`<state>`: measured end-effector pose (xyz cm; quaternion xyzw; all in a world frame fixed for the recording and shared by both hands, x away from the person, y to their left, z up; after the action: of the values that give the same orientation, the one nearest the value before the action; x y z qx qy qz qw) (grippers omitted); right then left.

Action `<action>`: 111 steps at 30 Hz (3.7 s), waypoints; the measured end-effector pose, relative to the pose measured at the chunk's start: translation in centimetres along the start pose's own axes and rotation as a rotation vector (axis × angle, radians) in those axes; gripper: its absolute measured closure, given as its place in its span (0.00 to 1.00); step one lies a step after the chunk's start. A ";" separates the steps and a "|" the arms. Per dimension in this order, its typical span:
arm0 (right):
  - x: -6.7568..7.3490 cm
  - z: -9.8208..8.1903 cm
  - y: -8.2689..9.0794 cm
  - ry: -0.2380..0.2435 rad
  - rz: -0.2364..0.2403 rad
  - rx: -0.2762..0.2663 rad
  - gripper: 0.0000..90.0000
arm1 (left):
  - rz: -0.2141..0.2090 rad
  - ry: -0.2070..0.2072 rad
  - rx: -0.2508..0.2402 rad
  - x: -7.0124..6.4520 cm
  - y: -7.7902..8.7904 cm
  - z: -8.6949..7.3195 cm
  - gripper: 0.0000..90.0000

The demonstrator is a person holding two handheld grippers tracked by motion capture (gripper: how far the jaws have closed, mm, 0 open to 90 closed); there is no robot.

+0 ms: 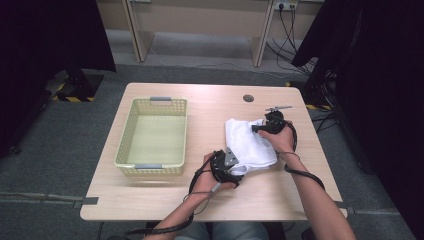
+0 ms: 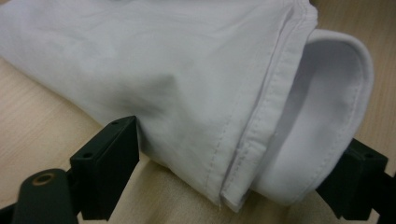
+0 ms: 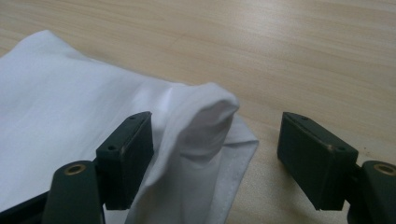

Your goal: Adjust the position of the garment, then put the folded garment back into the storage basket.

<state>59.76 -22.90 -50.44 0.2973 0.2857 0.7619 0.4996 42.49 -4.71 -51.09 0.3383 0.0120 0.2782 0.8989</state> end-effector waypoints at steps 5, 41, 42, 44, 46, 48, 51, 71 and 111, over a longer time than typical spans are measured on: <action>0.1 -0.2 0.0 -0.001 0.003 -0.020 0.38 | -0.003 -0.004 0.003 0.0 -0.2 0.1 0.19; 1.3 0.0 1.5 -0.076 0.116 -0.024 0.91 | 0.039 -0.019 -0.037 -0.4 0.7 0.6 0.81; 1.4 0.0 1.6 -0.074 0.117 -0.028 0.91 | 0.040 -0.021 -0.039 -0.4 0.8 0.6 0.81; 1.5 0.2 1.9 -0.077 0.124 -0.035 0.91 | 0.044 -0.024 -0.045 -0.4 1.0 0.6 0.82; 1.5 0.2 2.1 -0.079 0.130 -0.038 0.91 | 0.051 -0.027 -0.046 -0.5 1.2 0.7 0.82; 1.7 0.3 2.3 -0.079 0.135 -0.037 0.91 | 0.056 -0.036 -0.046 -0.5 1.5 0.8 0.82; 1.9 0.4 2.6 -0.075 0.140 -0.041 0.91 | 0.058 -0.043 -0.050 -0.5 1.8 0.9 0.82; 4.1 2.2 4.5 -0.050 0.162 -0.084 0.91 | 0.108 -0.087 -0.061 0.0 4.5 1.6 0.83; 8.4 5.2 5.0 -0.007 0.204 -0.114 0.91 | 0.178 -0.075 -0.078 2.4 8.6 0.8 0.83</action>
<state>57.91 -16.02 -41.99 0.2988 0.2083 0.8227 0.4365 40.43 1.29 -44.76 0.3130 -0.0623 0.3443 0.8830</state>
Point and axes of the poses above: each handheld gripper's, and its own axes: y roughly backward along the jaws, z roughly out of its top, x roughly to its left, the point moved 5 cm from there along -y, roughly forward along the jaws, and after that the axes turned 6 degrees about -y, right-handed, at the moved point
